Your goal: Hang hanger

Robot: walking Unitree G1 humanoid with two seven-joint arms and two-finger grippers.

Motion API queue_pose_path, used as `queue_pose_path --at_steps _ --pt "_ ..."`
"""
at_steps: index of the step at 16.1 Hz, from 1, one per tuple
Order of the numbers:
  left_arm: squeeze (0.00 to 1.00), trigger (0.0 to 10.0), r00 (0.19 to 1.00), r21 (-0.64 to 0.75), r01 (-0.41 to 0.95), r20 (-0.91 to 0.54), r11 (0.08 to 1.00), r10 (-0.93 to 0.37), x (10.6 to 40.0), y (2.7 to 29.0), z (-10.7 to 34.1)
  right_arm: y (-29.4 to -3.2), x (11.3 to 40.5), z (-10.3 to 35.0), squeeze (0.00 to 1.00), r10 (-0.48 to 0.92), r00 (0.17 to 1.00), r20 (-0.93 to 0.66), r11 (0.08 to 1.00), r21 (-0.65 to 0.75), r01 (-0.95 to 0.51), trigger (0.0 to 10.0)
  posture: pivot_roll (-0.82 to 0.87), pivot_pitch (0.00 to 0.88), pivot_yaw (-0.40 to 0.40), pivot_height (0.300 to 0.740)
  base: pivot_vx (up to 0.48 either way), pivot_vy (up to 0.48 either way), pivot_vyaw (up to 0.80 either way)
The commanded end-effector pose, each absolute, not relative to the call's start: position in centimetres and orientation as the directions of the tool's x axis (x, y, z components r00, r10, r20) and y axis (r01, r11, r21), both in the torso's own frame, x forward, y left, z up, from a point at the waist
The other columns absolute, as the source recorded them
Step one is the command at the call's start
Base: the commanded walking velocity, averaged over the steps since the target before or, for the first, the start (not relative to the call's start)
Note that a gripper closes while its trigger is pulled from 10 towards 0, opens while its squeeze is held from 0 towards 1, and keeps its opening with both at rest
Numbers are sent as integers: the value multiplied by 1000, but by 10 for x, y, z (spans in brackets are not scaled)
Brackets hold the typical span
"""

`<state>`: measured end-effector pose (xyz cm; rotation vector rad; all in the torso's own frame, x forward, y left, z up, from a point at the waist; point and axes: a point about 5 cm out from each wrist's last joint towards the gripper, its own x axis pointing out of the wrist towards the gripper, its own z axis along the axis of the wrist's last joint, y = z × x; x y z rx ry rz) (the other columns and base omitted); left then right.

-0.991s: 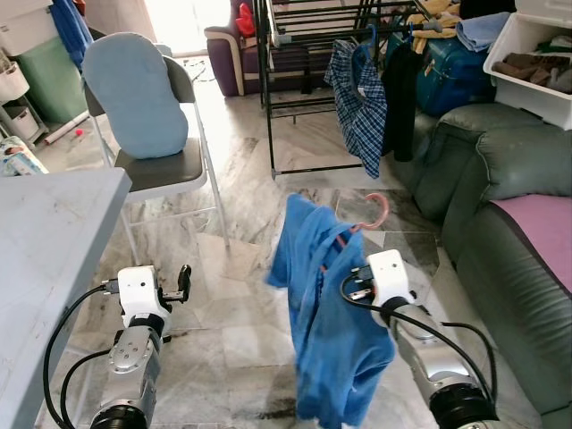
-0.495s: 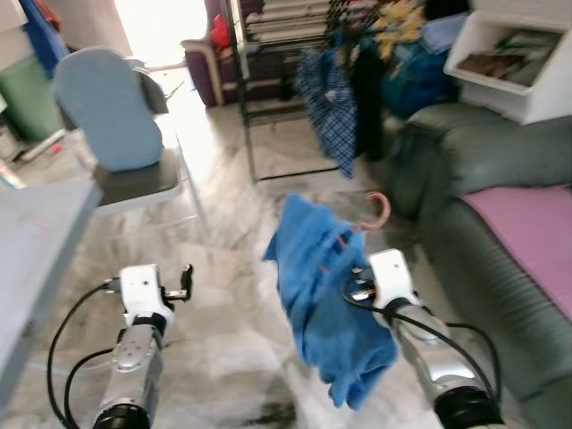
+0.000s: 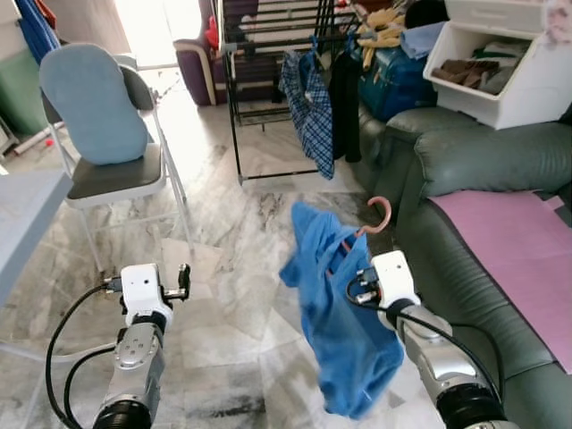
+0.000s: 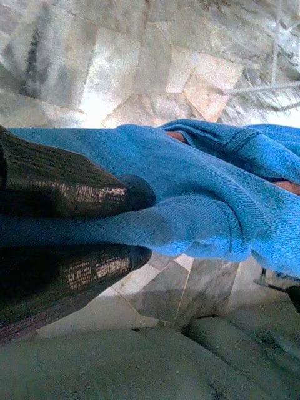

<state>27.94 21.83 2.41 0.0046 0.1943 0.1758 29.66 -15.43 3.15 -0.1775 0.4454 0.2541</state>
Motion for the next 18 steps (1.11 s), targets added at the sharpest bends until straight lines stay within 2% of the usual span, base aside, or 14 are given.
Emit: queue_pose_path --at_steps 1,4,5,6,9,14,15,18 --pt "0 10000 957 60 -214 -189 975 222 279 229 26 -145 306 42 0 238 882 -407 943 -120 -310 10000 -145 0 43 736 0 0 0" --pt "0 10000 947 86 -241 -195 967 254 277 236 25 -148 311 43 0 232 885 -403 926 -187 -328 10000 -142 0 49 736 0 0 0" --pt "0 10000 934 126 -225 -255 966 251 274 238 17 -154 312 41 0 210 887 -411 927 -204 -314 10000 -146 0 54 736 0 0 0" --pt "0 10000 893 126 -205 -383 971 238 265 243 0 -165 313 35 0 165 882 -441 940 -202 -276 10000 -148 0 55 736 0 0 0" --pt "0 10000 842 135 -171 -495 976 216 252 251 -16 -169 308 20 0 173 835 -523 974 -36 -224 10000 -145 0 51 736 0 0 0" --pt "0 10000 814 132 -218 -522 967 255 244 259 -22 -170 302 5 0 150 803 -577 976 -42 -212 10000 -123 0 35 736 0 0 0" --pt "0 10000 795 86 -265 -544 961 268 240 256 -28 -175 298 -1 0 86 801 -593 981 -90 -172 10000 -114 0 16 736 0 0 0" --pt "0 10000 794 21 -251 -568 968 218 228 241 -40 -181 285 -14 0 52 780 -623 976 -134 -173 10000 -100 0 -12 736 0 0 0"
